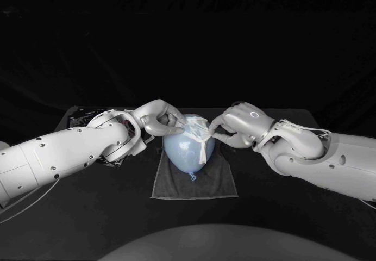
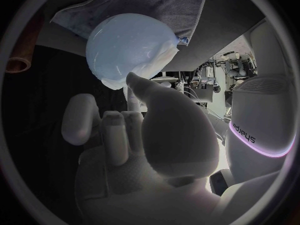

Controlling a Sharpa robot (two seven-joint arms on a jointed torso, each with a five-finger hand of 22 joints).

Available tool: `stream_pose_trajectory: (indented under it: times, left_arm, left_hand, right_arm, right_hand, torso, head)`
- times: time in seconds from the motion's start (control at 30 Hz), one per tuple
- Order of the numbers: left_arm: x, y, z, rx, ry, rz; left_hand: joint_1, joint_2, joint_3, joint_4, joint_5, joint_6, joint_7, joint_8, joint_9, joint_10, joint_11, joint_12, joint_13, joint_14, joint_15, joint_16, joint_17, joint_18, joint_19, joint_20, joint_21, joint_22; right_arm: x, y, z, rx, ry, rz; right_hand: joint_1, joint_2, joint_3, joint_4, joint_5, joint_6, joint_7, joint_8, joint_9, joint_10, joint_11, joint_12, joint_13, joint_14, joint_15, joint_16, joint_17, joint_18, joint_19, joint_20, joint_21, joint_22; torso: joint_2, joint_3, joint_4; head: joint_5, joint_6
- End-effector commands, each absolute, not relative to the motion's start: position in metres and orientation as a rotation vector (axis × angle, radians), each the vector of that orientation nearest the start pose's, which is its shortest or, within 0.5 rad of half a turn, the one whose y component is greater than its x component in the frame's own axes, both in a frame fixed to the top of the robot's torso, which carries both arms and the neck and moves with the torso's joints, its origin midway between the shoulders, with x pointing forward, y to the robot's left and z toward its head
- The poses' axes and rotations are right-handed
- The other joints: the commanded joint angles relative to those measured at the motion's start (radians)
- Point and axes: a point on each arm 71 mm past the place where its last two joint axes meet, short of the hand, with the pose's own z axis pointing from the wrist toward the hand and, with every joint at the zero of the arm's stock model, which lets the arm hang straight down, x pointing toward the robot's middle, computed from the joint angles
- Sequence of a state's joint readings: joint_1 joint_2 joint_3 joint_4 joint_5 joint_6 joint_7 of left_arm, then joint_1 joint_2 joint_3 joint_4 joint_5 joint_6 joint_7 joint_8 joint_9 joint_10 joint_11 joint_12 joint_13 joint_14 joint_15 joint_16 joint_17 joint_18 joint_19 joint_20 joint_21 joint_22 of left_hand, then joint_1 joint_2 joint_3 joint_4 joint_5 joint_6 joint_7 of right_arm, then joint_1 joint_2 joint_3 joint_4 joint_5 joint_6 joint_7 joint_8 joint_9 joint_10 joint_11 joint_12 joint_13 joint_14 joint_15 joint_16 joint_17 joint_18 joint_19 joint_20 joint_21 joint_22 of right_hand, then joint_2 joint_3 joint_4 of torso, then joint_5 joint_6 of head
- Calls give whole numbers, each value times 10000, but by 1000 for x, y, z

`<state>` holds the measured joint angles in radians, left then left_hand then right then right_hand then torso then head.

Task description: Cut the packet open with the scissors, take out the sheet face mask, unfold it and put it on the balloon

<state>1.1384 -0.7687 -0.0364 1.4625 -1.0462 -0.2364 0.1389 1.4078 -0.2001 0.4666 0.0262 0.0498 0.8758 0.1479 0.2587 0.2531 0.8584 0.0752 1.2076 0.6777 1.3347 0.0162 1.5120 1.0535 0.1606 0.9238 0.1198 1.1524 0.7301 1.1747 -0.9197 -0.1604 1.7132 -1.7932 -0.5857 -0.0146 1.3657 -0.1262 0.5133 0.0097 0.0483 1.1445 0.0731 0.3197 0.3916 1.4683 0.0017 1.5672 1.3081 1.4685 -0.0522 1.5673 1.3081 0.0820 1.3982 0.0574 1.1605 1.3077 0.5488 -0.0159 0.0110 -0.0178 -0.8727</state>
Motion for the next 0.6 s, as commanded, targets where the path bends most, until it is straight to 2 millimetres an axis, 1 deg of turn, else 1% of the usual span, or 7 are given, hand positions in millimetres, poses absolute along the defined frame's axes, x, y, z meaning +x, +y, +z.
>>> stream_pose_trajectory:
  times: [0.03, 0.3, 0.4, 0.53, 0.57, 0.6]
  left_arm:
    - [477, 171, -219, -820, 18193, -10675]
    - [477, 171, -219, -815, 18184, -10687]
    - [477, 171, -219, -818, 18178, -10684]
    - [477, 172, -219, -825, 18172, -10675]
    - [477, 172, -219, -825, 18172, -10674]
    - [477, 172, -219, -824, 18172, -10675]
  left_hand:
    - [16, 6, 34, 35, -13, -27, 64, -44, -8, 52, 8, 40, 13, 44, 11, 54, 13, 97, 89, -5, 48, 12]
    - [16, 6, 34, 35, -13, -27, 64, -44, -8, 52, 8, 40, 13, 44, 11, 54, 13, 97, 89, -5, 48, 12]
    - [16, 6, 34, 35, -13, -27, 64, -44, -8, 52, 8, 40, 13, 44, 11, 54, 13, 97, 89, -5, 48, 12]
    - [16, 6, 34, 35, -13, -27, 64, -44, -8, 52, 8, 40, 13, 44, 11, 54, 13, 97, 89, -5, 48, 12]
    - [16, 6, 34, 35, -13, -27, 64, -44, -8, 52, 8, 40, 13, 44, 11, 54, 13, 97, 89, -5, 48, 12]
    - [16, 6, 34, 35, -13, -27, 64, -44, -8, 52, 8, 40, 13, 44, 11, 54, 13, 97, 89, -5, 48, 12]
  right_arm:
    - [417, -175, -198, -5265, 13626, 7349]
    - [426, -174, -196, -5473, 13512, 7105]
    - [429, -173, -195, -5729, 13569, 6985]
    - [431, -174, -196, -5954, 13803, 6827]
    - [432, -174, -197, -5982, 13878, 6797]
    - [432, -174, -197, -6000, 13943, 6776]
  right_hand:
    - [-63, 3, 62, -4, 2, -3, -76, 28, -8, 1025, -66, 36, 2627, 1023, -55, 35, 2627, -18, 31, -34, 50, 1572]
    - [-66, 0, 65, -4, 2, -4, -78, 36, -1, 1025, -67, 36, 2627, 1023, -56, 35, 2627, -19, 32, -35, 55, 1573]
    - [-75, -13, 74, -4, 1, -14, -82, 56, 18, 1025, -69, 36, 2627, 1023, -56, 35, 2627, -2, -8, -39, -36, 1549]
    - [-103, -41, 99, 7, 0, -78, -83, 89, 60, 1025, -66, 36, 2627, 1023, -50, 35, 2627, 39, -115, -43, -263, 1490]
    - [-121, -49, 115, 24, -1, -140, -75, 100, 84, 1025, -59, 36, 2627, 1023, -48, 35, 2627, 63, -182, -43, -400, 1454]
    - [-118, -41, 133, 31, 0, -241, -43, 74, 90, 1025, -40, 36, 2627, 1023, -42, 35, 2627, 75, -220, -43, -472, 1435]
  torso:
    - [6, -9, 10]
    - [10, -14, 27]
    - [9, -19, 22]
    - [-1, -24, 16]
    - [-2, -31, 15]
    - [-4, -29, 15]
  head:
    - [-8, 1]
    - [-24, 1]
    - [-14, 1]
    - [-1, 1]
    - [-4, 1]
    - [-12, 1]
